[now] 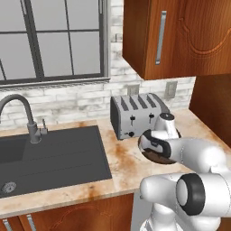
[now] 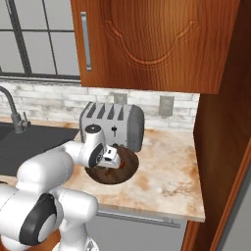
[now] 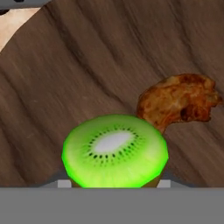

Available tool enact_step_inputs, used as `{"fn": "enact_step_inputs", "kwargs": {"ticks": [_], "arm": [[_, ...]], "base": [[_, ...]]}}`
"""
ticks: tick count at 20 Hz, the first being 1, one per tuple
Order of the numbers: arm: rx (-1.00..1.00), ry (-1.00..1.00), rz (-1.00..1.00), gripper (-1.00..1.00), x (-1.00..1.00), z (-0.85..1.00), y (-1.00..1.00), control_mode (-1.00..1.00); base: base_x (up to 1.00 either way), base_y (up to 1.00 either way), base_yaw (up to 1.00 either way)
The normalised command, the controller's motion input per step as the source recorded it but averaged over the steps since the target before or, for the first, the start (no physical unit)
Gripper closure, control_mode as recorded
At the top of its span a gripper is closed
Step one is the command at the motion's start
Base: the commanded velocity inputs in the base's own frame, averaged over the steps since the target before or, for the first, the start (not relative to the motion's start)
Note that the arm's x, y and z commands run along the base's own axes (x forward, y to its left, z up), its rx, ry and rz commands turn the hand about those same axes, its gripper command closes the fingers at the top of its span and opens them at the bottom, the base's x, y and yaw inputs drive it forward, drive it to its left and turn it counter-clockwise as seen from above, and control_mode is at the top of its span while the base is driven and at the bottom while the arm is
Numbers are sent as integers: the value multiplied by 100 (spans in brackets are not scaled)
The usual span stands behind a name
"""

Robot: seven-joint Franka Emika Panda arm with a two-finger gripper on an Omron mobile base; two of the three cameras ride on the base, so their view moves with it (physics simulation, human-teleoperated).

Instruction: Take the kiwi, sweet potato, and chicken drumstick from the freezer and place them in the bowl on the counter.

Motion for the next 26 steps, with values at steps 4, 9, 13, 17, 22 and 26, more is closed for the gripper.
{"fn": "enact_step_inputs", "kwargs": {"ticks": [4,9,13,17,22,26], "arm": [[0,0,0,-100,10,-9,0,-100],[0,0,0,-100,0,0,0,-100],[0,0,0,-100,0,0,0,-100],[0,-2,0,-100,0,4,0,-100],[0,-9,0,-100,-28,53,0,-100],[0,-8,0,-100,-67,75,0,-100]], "base": [[0,0,0],[0,0,0],[0,0,0],[0,0,0],[0,0,0],[0,0,0]]}}
